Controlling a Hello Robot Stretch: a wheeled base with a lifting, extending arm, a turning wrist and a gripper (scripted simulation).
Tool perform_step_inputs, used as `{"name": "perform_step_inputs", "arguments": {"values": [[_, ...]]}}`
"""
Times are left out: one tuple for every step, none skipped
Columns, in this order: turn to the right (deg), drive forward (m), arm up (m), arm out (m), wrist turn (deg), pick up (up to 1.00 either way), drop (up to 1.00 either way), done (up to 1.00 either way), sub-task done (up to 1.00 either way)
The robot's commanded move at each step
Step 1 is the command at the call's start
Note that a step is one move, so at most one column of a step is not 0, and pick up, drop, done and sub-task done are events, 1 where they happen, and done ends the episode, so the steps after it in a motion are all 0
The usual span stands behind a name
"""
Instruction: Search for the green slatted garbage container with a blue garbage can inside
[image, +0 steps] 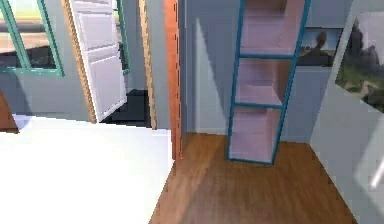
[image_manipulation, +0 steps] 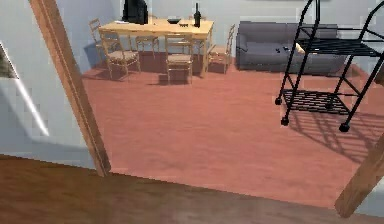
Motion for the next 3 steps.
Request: {"name": "perform_step_inputs", "arguments": {"values": [[0.0, 0.05, 0.00, 0.00, 0.0, 0.00, 0.00, 0.00, 0.00], [-15.0, 0.00, 0.00, 0.00, 0.0, 0.00, 0.00, 0.00, 0.00], [-3.0, 0.00, 0.00, 0.00, 0.0, 0.00, 0.00, 0.00, 0.00]]}}
